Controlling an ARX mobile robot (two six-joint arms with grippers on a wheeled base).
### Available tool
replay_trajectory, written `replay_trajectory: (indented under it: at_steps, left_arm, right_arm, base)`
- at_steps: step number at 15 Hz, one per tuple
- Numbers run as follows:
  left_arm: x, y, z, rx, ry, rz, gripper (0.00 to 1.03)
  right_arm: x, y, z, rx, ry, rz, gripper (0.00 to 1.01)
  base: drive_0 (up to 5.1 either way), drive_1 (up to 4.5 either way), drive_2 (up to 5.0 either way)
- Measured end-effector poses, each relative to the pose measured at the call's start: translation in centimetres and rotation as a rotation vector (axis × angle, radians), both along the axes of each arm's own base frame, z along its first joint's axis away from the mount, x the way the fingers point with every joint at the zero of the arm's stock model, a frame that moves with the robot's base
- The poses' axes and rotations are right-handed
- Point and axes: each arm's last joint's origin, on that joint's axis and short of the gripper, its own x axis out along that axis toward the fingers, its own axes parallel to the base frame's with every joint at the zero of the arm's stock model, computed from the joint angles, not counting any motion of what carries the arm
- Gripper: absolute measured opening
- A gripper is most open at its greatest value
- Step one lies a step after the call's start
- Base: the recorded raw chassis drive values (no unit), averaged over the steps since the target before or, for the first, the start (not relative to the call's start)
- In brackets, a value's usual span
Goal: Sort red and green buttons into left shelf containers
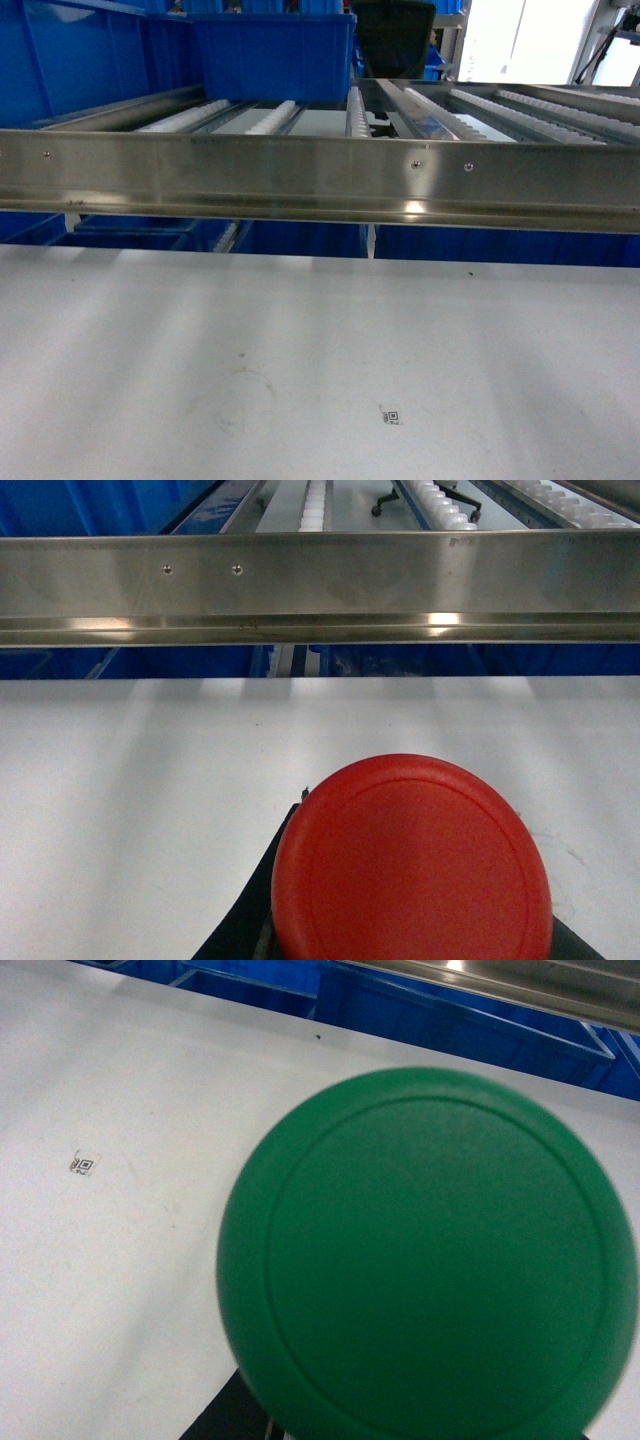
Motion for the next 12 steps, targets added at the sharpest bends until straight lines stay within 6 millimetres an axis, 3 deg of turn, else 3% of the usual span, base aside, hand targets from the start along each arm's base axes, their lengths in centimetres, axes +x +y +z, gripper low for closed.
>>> replay_trajectory:
  at_steps: [1, 12]
  left_arm:
    - [0.00, 0.00, 0.00, 0.000, 0.000, 0.000, 0.25]
    - [-0.01, -0.01, 0.00, 0.000, 0.000, -0.001, 0.25]
  right_arm:
    - [0.00, 0.00, 0.00, 0.000, 0.000, 0.000, 0.26]
    - [0.01, -0.02, 0.02, -0.001, -0.001, -0.003, 0.26]
  base:
    - [0.0, 0.00, 0.0]
    - [-4.5, 0.68, 4.0]
